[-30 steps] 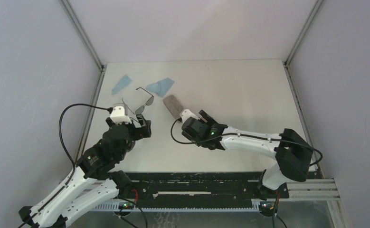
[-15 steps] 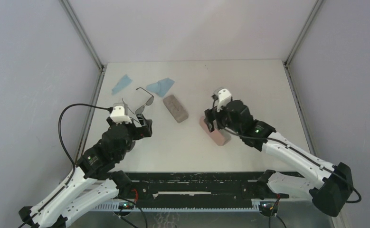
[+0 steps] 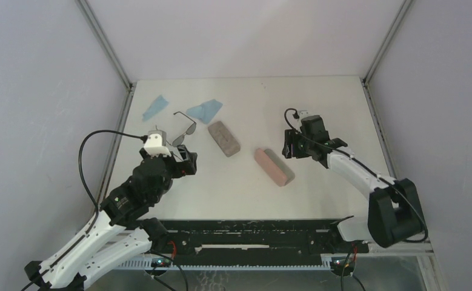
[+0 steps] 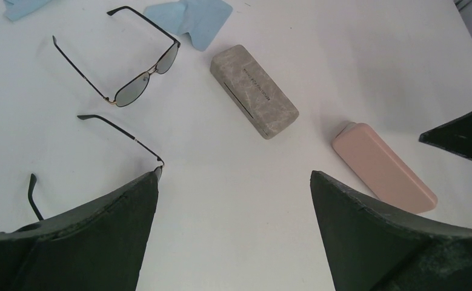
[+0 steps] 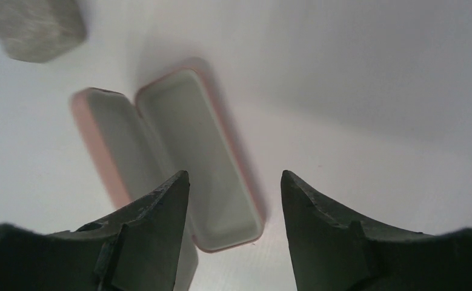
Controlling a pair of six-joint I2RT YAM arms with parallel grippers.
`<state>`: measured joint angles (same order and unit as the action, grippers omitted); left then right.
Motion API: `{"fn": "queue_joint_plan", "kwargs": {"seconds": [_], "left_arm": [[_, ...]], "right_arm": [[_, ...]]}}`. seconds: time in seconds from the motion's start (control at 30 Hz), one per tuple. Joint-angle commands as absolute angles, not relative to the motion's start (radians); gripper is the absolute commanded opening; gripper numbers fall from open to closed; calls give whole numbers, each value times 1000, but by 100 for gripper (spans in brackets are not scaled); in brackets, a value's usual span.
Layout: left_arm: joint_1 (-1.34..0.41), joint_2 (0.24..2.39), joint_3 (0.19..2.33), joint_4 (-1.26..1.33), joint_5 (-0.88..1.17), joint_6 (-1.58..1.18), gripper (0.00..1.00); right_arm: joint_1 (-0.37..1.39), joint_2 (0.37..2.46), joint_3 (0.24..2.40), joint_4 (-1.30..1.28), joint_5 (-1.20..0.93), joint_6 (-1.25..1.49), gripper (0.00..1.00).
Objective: Organize the sunglasses
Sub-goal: Place the sunglasses case at the center of the board, then adjust the sunglasses case at the center of the board.
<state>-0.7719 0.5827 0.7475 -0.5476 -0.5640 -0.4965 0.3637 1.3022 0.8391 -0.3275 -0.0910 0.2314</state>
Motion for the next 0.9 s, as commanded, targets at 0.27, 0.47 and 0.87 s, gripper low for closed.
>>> {"fn": "queue_joint_plan", "kwargs": {"seconds": [0.27,0.47,0.87], "left_arm": [[-765,581,735,-512,-537,-509,98],[-766,585,737,-513,-532,-505,97],[-765,592,748,-512,-526,-503,95]], "right_arm": [[340,1592,947,-360,-208,197,47],[341,1648,958,-358,-192,204,40],[344,1675,956,-344,-174,259,11]]}}
